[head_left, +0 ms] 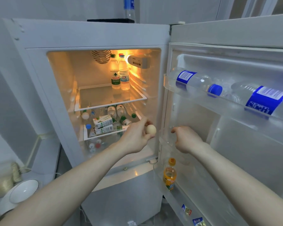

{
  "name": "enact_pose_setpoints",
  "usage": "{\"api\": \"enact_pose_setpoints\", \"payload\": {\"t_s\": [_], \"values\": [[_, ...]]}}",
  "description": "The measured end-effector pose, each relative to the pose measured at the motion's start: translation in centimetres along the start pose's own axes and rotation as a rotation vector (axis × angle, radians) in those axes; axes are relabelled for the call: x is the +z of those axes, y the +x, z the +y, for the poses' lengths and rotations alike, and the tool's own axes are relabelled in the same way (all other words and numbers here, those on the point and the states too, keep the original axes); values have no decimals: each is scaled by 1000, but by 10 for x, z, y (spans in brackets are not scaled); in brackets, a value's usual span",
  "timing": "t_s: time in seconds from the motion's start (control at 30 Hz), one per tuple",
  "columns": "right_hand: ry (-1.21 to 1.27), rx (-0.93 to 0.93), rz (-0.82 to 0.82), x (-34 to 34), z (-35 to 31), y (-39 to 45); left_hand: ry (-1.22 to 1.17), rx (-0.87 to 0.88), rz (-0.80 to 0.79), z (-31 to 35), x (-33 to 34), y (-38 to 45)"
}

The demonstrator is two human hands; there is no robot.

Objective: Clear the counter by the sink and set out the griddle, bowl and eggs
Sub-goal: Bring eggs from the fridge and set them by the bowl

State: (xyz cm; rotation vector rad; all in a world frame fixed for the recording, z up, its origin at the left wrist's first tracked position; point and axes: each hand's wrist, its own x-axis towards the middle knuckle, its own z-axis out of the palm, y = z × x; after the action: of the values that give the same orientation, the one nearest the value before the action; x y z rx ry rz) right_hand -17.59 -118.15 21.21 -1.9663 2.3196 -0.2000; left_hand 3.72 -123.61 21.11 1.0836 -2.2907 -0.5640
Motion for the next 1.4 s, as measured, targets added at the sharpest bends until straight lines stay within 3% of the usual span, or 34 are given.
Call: {"api": "enact_pose_setpoints", "payload": {"t_s": [0.2, 0.47, 0.67, 0.73, 0.87, 0.97, 1.4], "values": [[-55, 25, -4, 10, 0, 1, -10, -38, 46, -6, -17, -33], [48, 76, 63, 16, -1, -8, -13, -94, 102, -13, -29, -78], [300, 11, 365, -6, -25, -38, -98, -187, 192, -23, -37, -115], [430, -63, 387, -11, -46, -58, -129, -219, 208, -25, -42, -130], [725, -173, 219, -3, -105, -89, -122, -326, 287, -40, -59, -175], [856, -215, 1, 17, -145, -94, -130, -447, 365, -49, -73, -211], [862, -716, -561, 65, -286, -113, -25, -953, 821, -24, -100, -384]]}}
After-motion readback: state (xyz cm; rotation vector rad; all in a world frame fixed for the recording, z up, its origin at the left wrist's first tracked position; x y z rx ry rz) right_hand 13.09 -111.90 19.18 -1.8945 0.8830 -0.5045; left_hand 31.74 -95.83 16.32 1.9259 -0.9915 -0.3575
